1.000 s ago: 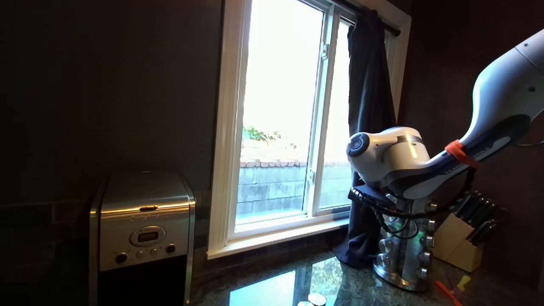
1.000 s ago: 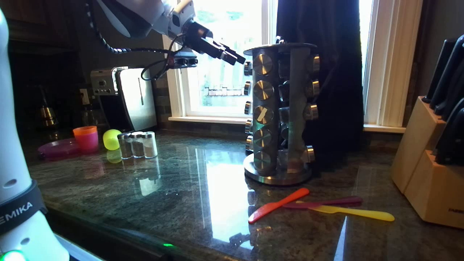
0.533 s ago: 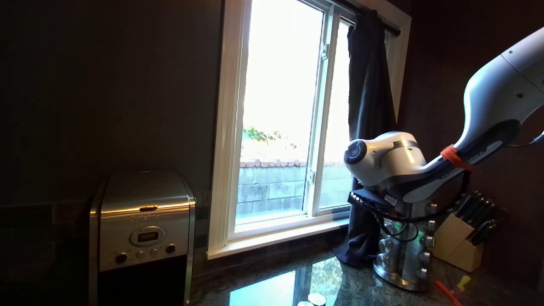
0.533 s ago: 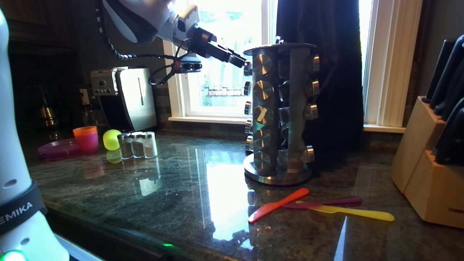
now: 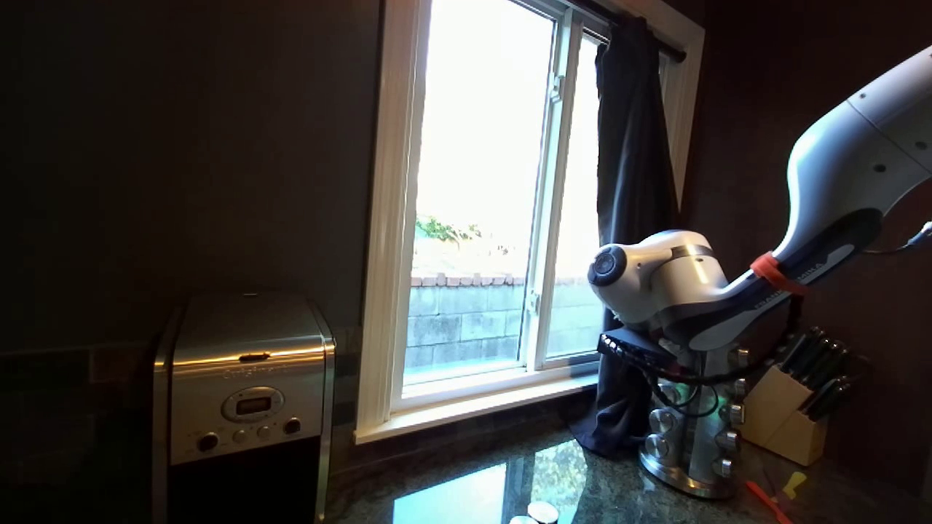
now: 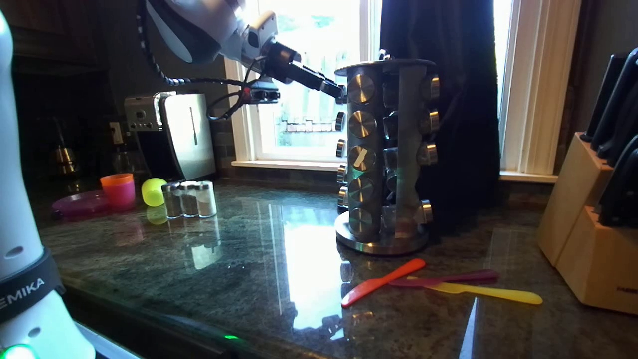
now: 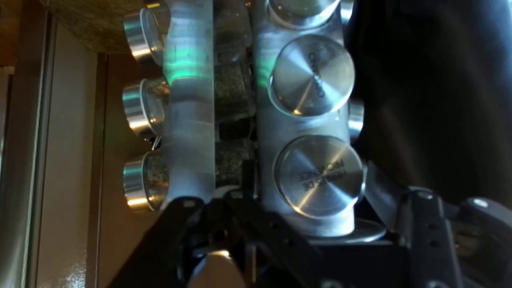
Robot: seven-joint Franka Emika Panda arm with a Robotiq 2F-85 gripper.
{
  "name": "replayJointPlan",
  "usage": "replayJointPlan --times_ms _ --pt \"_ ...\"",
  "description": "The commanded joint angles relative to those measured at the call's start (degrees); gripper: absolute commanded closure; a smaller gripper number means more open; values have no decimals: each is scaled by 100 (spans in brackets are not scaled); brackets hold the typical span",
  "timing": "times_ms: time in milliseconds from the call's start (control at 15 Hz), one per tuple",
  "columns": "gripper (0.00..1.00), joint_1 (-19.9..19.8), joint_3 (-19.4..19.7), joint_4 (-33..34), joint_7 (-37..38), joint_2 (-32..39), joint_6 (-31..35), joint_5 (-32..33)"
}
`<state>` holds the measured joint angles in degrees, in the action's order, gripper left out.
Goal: Take a jar out of the jar stand
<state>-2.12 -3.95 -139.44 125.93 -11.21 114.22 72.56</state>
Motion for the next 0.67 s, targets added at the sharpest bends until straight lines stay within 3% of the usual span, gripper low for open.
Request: replayJointPlan --times_ms 0,133,600 --pt "59 119 92 15 32 70 -122 114" --pt "75 150 71 1 22 65 -121 113" --pt "75 352 -10 -109 -69 -23 -199 -28"
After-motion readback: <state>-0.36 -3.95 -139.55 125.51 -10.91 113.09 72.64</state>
